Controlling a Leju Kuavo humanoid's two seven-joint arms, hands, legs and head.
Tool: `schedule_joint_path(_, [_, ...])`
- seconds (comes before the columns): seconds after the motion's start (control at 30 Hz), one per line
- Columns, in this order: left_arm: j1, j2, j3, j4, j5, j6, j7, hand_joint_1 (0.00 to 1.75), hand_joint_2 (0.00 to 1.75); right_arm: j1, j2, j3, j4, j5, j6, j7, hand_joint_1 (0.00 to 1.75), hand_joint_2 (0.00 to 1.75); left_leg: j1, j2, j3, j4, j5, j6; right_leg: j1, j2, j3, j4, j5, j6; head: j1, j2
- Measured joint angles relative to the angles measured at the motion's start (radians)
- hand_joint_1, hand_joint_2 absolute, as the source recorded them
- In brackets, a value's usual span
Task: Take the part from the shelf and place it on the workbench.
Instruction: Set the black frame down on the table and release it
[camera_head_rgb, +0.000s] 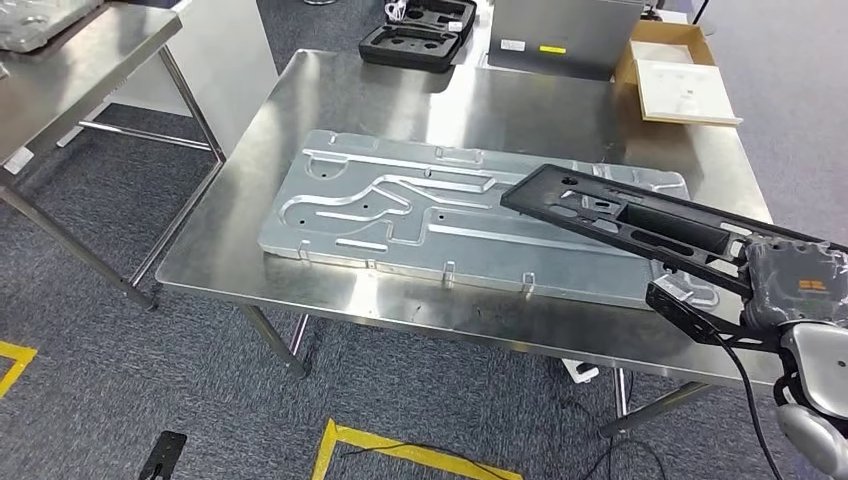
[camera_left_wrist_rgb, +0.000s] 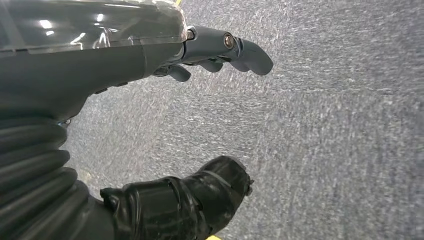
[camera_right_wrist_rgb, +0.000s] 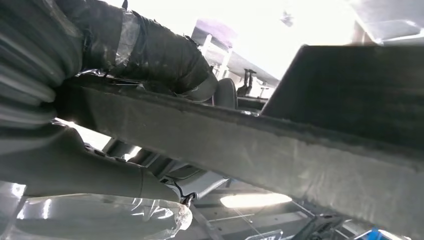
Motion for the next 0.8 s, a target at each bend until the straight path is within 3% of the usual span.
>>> schedule_joint_path(0.07, [-0.001,0.000,0.004,0.000,0.000,0.001,0.000,0.00,1.75,0.004,0.003,-0.010,0.006,-0.001,-0.005,0.000,1.75,1.75,-0.003,-0.001,0.000,0.005,-0.011,-0.010,0.003,0.001,0.024,-0.051,0.004,-0.009,-0.001,0.000])
schedule_joint_path(0.2, [-0.001,-0.002,0.006,0.000,0.000,0.008,0.008,0.00,1.75,0.018,0.006,-0.030,0.017,-0.020,-0.013,0.002,1.75,1.75,-0.003,0.002,-0.012,0.039,-0.037,-0.030,-0.001,0.003,0.031,-0.059,-0.007,-0.031,-0.006,0.000])
schedule_joint_path(0.3, [-0.003,-0.003,0.007,0.000,0.000,0.023,0.016,0.00,1.75,0.040,0.012,-0.056,0.027,-0.077,-0.024,0.004,1.75,1.75,0.001,0.006,-0.103,0.208,-0.111,-0.044,-0.003,-0.001,0.043,-0.061,-0.016,-0.042,-0.011,0.000])
schedule_joint_path(0.33, [-0.002,-0.004,0.007,0.000,0.000,0.027,0.017,0.00,1.75,0.048,0.015,-0.066,0.032,-0.103,-0.028,0.004,1.75,1.75,0.002,0.007,-0.137,0.260,-0.123,-0.045,-0.002,-0.001,0.046,-0.060,-0.020,-0.043,-0.011,0.000])
schedule_joint_path(0.37, [-0.001,-0.005,0.007,0.000,0.000,0.030,0.017,0.00,1.75,0.058,0.018,-0.075,0.037,-0.128,-0.031,0.005,1.75,1.75,0.002,0.007,-0.158,0.284,-0.117,-0.045,-0.002,-0.001,0.051,-0.060,-0.024,-0.043,-0.011,0.000])
schedule_joint_path(0.4, [0.001,-0.005,0.007,0.000,0.000,0.032,0.017,0.00,1.75,0.068,0.020,-0.082,0.043,-0.150,-0.031,0.005,1.75,1.75,0.002,0.007,-0.160,0.266,-0.088,-0.042,-0.001,-0.001,0.057,-0.060,-0.028,-0.042,-0.011,0.000])
schedule_joint_path(0.47, [0.001,-0.006,0.008,0.000,0.000,0.033,0.018,0.00,1.75,0.087,0.022,-0.094,0.053,-0.184,-0.030,0.005,1.75,1.75,0.000,0.006,-0.119,0.144,-0.003,-0.031,0.001,-0.001,0.071,-0.061,-0.037,-0.040,-0.010,0.000])
schedule_joint_path(0.53, [0.000,-0.006,0.008,0.000,0.000,0.031,0.017,0.00,1.75,0.103,0.023,-0.106,0.064,-0.209,-0.031,0.006,1.75,1.75,-0.005,0.005,-0.074,0.039,0.042,-0.019,0.004,0.001,0.078,-0.062,-0.043,-0.035,-0.010,0.000])
schedule_joint_path(0.67, [0.001,-0.006,0.011,0.000,0.001,0.023,0.003,0.00,1.75,0.145,0.024,-0.131,0.090,-0.251,-0.051,0.008,1.75,1.75,-0.010,0.004,-0.059,0.006,0.042,-0.010,0.004,0.002,0.083,-0.073,-0.042,-0.016,-0.010,0.000])
schedule_joint_path(0.8, [0.002,-0.006,0.013,0.000,0.001,0.020,-0.003,0.00,1.75,0.156,0.024,-0.137,0.096,-0.259,-0.057,0.008,1.75,1.75,-0.009,0.003,-0.057,0.001,0.043,-0.006,0.005,0.001,0.086,-0.075,-0.042,-0.012,-0.010,0.000])
